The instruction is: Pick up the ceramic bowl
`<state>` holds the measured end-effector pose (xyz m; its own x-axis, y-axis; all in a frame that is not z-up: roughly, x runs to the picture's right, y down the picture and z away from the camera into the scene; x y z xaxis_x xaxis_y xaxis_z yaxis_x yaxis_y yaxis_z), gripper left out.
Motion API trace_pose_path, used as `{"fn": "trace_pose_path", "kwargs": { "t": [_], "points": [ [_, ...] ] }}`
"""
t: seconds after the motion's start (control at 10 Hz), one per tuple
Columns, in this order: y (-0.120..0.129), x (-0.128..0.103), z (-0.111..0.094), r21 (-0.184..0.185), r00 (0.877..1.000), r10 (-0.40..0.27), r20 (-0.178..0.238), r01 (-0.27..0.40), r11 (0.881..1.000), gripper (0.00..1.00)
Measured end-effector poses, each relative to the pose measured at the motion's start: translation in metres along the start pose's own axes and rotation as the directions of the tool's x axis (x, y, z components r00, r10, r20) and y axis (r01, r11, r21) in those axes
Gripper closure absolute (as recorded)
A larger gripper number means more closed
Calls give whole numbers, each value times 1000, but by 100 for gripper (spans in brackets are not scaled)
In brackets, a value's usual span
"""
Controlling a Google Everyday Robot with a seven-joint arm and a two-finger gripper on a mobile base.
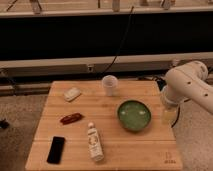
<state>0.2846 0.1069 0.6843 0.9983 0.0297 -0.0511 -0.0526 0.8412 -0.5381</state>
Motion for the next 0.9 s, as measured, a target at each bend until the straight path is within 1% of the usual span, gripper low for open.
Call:
{"fn": "trace_pose_path", "kwargs": {
  "t": [0.2, 0.3, 0.4, 0.7, 0.9],
  "points": [
    [1, -10, 13, 2, 999, -44, -9, 44, 999, 20],
    [0, -21, 25, 4, 996, -83, -14, 83, 997, 20],
    [2, -28, 36, 3, 994, -105, -19, 105, 994, 20],
    [2, -35, 41, 6, 989, -144, -29, 145, 989, 20],
    [7, -48, 57, 5, 979, -201, -27, 202, 979, 20]
  ]
}}
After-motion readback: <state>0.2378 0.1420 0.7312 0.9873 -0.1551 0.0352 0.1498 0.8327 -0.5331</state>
